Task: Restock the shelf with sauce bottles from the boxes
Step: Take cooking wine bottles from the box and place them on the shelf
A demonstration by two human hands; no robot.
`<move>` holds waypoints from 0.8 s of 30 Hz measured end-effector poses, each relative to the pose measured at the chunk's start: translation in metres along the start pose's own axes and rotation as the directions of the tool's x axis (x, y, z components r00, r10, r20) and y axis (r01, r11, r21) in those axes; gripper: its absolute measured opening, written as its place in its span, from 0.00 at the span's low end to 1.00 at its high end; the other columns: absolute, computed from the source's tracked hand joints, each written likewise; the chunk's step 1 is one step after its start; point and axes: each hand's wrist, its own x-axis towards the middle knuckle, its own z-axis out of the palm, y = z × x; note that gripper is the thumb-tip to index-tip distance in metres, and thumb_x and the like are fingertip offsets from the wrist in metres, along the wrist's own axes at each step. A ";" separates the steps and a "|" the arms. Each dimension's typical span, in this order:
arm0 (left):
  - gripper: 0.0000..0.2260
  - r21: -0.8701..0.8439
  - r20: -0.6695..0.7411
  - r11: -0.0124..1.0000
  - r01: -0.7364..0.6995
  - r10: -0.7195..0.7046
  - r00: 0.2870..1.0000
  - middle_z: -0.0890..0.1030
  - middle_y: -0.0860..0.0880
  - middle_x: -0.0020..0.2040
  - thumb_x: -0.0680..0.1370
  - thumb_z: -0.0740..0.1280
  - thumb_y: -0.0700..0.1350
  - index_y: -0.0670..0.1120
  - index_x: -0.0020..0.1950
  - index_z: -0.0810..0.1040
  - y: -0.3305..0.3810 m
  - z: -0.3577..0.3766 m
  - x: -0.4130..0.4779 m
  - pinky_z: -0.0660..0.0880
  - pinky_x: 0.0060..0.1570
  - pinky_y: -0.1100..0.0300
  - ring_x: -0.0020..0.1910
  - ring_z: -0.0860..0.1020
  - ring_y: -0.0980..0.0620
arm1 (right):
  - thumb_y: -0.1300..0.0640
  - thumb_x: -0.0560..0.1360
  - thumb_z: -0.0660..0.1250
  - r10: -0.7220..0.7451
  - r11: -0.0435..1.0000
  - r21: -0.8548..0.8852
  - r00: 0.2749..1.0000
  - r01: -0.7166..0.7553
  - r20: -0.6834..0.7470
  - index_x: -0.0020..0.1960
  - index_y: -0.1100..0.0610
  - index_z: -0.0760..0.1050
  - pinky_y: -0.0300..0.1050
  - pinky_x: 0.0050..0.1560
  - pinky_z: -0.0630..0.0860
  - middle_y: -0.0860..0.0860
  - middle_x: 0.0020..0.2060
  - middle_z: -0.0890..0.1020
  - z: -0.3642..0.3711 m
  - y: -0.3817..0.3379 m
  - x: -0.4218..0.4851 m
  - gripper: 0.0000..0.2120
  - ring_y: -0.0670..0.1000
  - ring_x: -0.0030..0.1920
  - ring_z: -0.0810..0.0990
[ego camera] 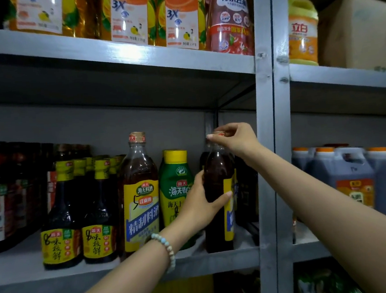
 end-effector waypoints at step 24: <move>0.31 -0.250 0.100 0.962 0.108 -0.085 0.991 0.74 0.53 0.64 0.74 0.70 0.43 0.59 0.70 0.57 -0.039 0.042 0.028 0.73 0.59 0.59 0.60 0.74 0.56 | 0.30 0.73 0.51 -0.532 0.516 -0.696 0.824 0.499 0.196 0.77 0.47 0.48 0.45 0.74 0.31 0.49 0.77 0.41 -0.061 0.077 -0.032 0.38 0.49 0.76 0.36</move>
